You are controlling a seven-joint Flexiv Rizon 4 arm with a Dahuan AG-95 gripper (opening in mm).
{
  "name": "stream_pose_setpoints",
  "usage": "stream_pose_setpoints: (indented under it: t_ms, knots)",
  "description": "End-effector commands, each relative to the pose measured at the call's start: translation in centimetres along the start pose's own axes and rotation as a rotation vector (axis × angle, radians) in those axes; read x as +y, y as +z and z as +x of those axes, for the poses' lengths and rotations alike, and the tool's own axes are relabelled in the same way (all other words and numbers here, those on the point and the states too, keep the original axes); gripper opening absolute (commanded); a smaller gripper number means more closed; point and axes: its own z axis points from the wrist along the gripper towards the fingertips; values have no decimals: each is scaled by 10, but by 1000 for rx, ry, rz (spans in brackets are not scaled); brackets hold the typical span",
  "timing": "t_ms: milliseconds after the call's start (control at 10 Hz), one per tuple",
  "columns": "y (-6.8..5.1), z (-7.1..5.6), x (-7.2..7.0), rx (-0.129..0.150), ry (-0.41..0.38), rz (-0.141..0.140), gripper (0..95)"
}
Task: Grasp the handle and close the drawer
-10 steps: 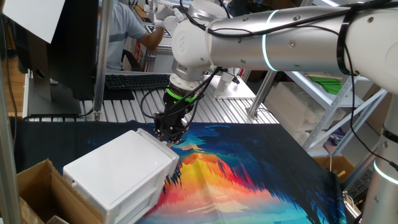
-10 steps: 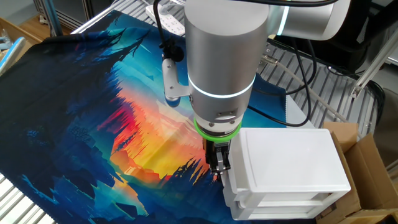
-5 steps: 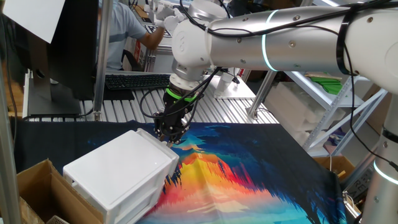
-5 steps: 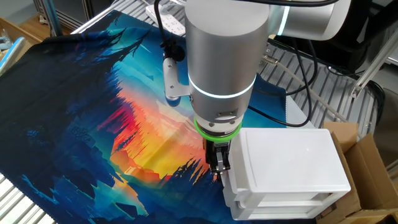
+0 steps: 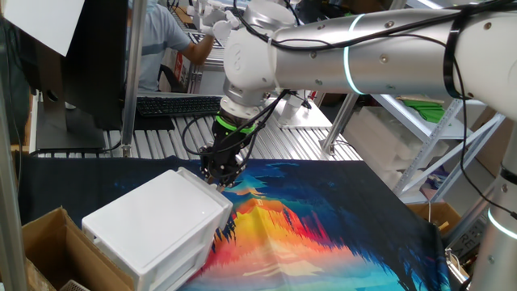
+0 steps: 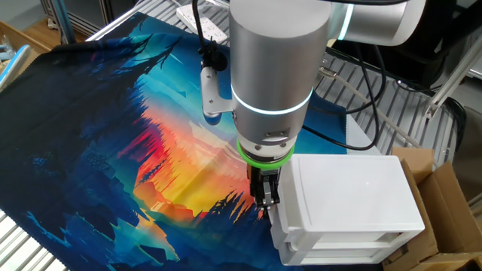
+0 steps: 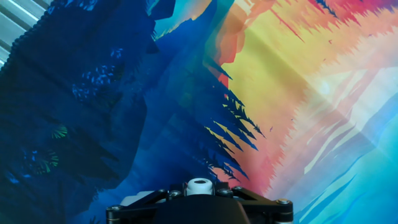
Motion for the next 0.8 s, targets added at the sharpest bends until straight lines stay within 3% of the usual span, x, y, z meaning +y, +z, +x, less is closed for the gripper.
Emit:
stream_pose_setpoints:
  t_ms: [100,800]
  knots:
    - [0,1,2,5,16,4,0]
    - [1,9,-2,-1,48,7,0]
